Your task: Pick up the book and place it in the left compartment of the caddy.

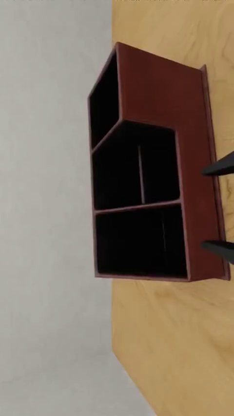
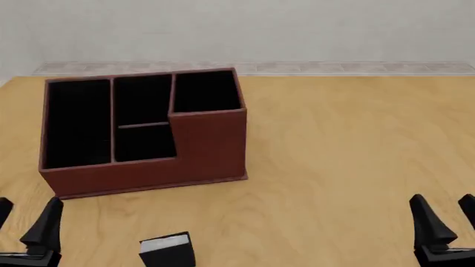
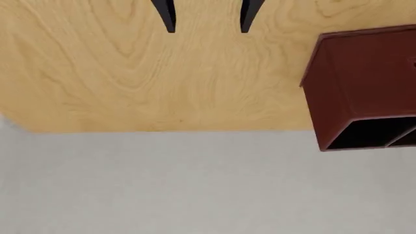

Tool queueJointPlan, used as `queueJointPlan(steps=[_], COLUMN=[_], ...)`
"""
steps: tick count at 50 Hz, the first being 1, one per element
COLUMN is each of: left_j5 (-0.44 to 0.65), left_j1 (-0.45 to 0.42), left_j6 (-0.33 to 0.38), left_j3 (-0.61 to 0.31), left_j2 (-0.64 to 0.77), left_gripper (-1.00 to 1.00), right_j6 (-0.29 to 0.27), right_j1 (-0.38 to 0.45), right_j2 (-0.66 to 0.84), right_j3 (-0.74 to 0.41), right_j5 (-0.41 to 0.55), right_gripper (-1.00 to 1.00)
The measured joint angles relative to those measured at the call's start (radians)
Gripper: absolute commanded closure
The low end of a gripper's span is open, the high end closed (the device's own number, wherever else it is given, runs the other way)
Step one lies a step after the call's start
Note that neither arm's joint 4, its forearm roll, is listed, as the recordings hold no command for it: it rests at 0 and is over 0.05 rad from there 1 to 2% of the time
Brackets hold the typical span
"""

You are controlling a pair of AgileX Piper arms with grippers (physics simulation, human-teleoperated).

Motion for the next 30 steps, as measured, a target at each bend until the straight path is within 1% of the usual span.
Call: queueJointPlan(steps=[18, 23, 30], left_j5=[0.005, 0.022, 0.028], left_j1=[-0.015, -0.049, -0.11], left_j6=[0.004, 0.011, 0.023], left_j3=[-0.026, -0.053, -0.112], left_j2=[0.004, 0.018, 0.073], left_gripper=[-1.0, -1.0, -1.0], right_j6=[-0.005, -0.005, -0.002], right_j1=[-0.015, -0.013, -0.011], right_j2=[-0.02, -0.018, -0.014], right_j3=[0.045, 0.048, 0.051], right_j5=[-0.064, -0.071, -0.08], right_gripper=[-1.0, -1.0, -1.0])
